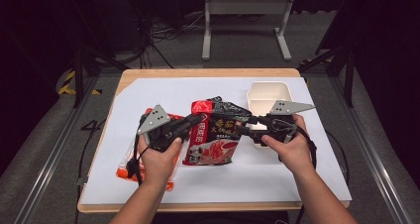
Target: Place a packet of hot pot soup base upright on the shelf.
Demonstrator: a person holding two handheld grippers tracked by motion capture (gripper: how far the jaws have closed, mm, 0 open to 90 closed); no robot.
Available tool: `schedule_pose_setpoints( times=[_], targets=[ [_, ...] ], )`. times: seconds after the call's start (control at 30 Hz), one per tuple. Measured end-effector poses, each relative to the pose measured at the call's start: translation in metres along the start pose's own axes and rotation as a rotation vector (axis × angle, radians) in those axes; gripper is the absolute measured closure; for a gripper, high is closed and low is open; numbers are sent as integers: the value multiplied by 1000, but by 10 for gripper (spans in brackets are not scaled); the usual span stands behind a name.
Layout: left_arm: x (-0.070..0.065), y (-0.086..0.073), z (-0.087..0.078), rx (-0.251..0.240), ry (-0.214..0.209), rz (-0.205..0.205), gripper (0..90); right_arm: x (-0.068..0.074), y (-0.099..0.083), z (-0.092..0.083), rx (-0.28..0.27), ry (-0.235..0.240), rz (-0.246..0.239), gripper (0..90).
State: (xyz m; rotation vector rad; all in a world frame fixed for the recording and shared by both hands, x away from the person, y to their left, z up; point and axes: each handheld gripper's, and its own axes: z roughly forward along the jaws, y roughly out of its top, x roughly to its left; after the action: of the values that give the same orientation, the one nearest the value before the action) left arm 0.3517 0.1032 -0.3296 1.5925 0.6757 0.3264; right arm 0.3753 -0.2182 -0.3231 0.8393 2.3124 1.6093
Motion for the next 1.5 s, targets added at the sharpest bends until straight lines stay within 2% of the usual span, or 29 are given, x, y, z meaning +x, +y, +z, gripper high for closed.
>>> schedule_pose_setpoints(
  times=[0.23, 0.53, 0.57, 0.6, 0.7, 0.77, 0.93, 1.13, 1.3, 1.5],
  targets=[
    [-3, 0, 0, -20, -37, 0, 869, 2, 8, 6, 8, 53, -4, 557],
    [-4, 1, 0, -34, -45, 2, 864, 2, 13, 6, 36, 90, -13, 710],
    [-4, 1, 0, -34, -43, 2, 863, 2, 14, 5, 38, 93, -32, 732],
    [-4, 1, 0, -35, -42, 2, 863, 2, 16, 4, 46, 91, -52, 750],
    [-4, 1, 0, -36, -43, 1, 860, 2, 17, 3, 51, 93, -62, 761],
    [-5, 2, -1, -44, -44, 6, 855, 2, 21, 2, 51, 91, -92, 773],
    [-5, 4, -3, -58, -47, 3, 829, 4, 29, -2, 34, 79, -121, 788],
    [-1, 5, -5, -56, -59, -10, 802, 5, 37, -3, 44, 73, -144, 796],
    [0, 7, -6, -55, -59, -14, 756, 5, 44, -5, 47, 72, -166, 799],
    [6, 8, -10, -58, -29, -6, 586, 0, 52, -8, 51, 64, -189, 799]
  ],
)
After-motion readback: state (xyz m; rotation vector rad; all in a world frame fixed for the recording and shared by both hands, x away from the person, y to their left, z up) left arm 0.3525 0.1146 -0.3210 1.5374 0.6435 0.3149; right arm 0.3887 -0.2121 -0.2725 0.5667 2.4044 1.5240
